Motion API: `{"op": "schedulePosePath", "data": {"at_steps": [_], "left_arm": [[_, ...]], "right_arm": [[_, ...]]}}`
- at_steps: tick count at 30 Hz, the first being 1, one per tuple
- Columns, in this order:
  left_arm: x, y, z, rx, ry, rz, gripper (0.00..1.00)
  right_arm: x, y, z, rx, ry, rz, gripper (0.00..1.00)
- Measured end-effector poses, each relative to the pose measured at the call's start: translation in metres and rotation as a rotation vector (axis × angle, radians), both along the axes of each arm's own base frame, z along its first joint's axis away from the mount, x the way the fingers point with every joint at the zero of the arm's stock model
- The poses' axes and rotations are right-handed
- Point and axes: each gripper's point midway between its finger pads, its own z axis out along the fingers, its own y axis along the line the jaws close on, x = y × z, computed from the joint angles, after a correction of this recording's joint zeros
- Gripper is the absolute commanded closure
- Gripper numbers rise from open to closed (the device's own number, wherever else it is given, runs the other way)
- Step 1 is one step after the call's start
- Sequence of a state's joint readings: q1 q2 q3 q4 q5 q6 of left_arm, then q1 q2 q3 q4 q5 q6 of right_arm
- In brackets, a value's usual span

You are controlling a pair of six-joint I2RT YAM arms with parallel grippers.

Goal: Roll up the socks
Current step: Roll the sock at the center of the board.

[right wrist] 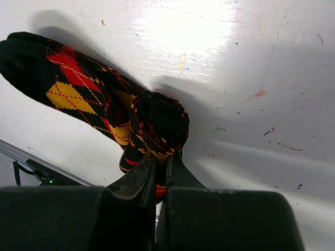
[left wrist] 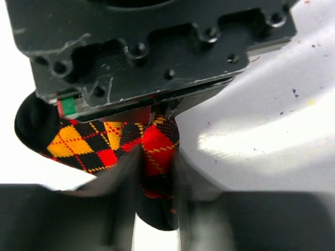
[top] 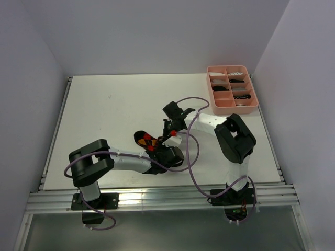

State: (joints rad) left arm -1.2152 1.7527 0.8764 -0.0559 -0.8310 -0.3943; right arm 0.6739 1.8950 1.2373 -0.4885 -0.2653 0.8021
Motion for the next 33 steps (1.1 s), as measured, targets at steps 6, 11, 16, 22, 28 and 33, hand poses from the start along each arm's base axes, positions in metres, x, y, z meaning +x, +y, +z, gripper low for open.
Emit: {"op": "schedulePosePath", "data": {"at_steps": [6,11,16,22,28,33], "left_arm": [[-0.001,0.000,-0.001,-0.008,0.000,0.020,0.99],[-0.002,-0.002,0.001,-0.059,0.041,-0.001,0.99],[-0.005,-0.006,0.008,-0.191,0.154,-0.055,0.99],[0.001,0.000,0.012,-0.382,0.303,-0.074,0.99],[0.012,0.000,0.014,-0.581,0.440,-0.080,0.99],[0.018,0.006,0.013,-0.732,0.540,-0.064,0.99]], "right_arm": [[0.000,0.000,-0.003,0.054,0.013,-0.007,1.00],[-0.002,-0.003,-0.001,0.146,-0.008,-0.041,0.75],[-0.005,-0.014,0.009,0.221,-0.057,-0.092,0.45],[0.020,-0.042,0.053,0.313,-0.263,-0.222,0.26],[0.033,-0.062,0.074,0.364,-0.395,-0.302,0.26],[0.014,-0.065,0.047,0.354,-0.360,-0.311,0.26]]}}
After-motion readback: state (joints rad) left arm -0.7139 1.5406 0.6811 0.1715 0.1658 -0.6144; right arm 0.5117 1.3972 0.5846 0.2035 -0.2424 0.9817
